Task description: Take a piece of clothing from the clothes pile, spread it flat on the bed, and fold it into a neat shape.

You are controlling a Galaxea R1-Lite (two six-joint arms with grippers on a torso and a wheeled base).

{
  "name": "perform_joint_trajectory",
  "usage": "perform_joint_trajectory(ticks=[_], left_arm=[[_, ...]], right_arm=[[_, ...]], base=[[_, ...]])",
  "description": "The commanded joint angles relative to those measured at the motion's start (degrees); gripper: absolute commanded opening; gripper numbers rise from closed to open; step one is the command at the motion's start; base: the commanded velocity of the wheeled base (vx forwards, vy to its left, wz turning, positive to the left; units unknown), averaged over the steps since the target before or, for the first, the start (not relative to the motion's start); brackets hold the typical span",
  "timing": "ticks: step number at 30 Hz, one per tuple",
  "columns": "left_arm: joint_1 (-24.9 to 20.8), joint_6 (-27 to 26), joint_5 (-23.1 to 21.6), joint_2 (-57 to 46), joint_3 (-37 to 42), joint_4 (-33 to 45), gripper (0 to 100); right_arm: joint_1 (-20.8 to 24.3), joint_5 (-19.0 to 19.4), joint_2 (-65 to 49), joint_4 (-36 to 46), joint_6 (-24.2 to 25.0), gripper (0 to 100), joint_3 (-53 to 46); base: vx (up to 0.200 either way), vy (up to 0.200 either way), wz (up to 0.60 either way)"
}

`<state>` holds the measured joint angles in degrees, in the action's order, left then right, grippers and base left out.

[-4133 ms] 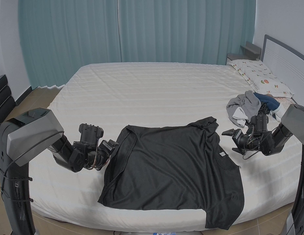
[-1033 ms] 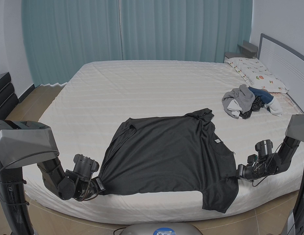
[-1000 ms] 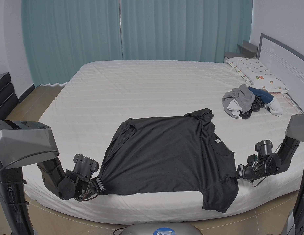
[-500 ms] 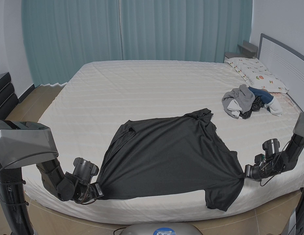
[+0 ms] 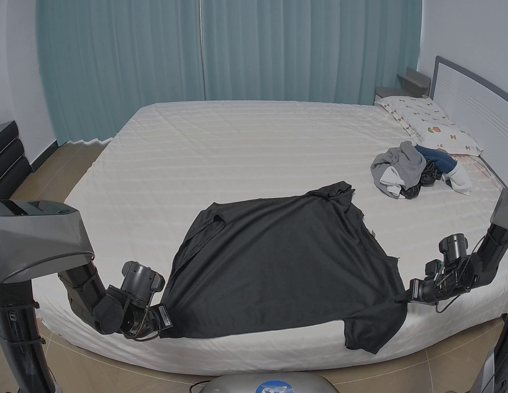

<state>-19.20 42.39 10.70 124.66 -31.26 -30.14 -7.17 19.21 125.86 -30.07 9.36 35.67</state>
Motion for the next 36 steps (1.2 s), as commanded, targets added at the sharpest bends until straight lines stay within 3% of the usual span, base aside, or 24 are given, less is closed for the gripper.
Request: perform_joint_trajectory(ticks=[1,8,12,20,27,36], left_arm=[[0.2,0.2,-0.2,-0.5,-0.1,-0.1,100],[2.5,0.5,-0.8,-3.7,-2.3,-0.7,100],[2.9,4.2,-3.1,-5.0,-3.0,-3.4,100],[3.8,6.0,-4.2,-3.1,-4.8,-6.0,100],[3.7,6.9,-4.3,-3.1,-4.9,-7.5,100],[2.9,9.1,-4.6,-2.0,-4.8,-8.6,100]], right_arm=[[0.1,0.6,-0.4,-0.2,0.9,100,0.5],[0.0,3.0,-6.1,-0.3,12.1,100,3.7],[0.8,4.2,-5.5,-1.3,18.0,100,5.6],[2.8,4.2,-1.0,-7.7,20.3,100,5.3],[3.6,4.3,-0.1,-13.0,28.7,100,5.6],[4.2,4.2,-0.2,-13.3,29.0,100,5.4]], base=[[0.000,0.000,0.00],[0.000,0.000,0.00],[0.000,0.000,0.00],[0.050,0.000,0.00],[0.200,0.000,0.00],[0.000,0.000,0.00]])
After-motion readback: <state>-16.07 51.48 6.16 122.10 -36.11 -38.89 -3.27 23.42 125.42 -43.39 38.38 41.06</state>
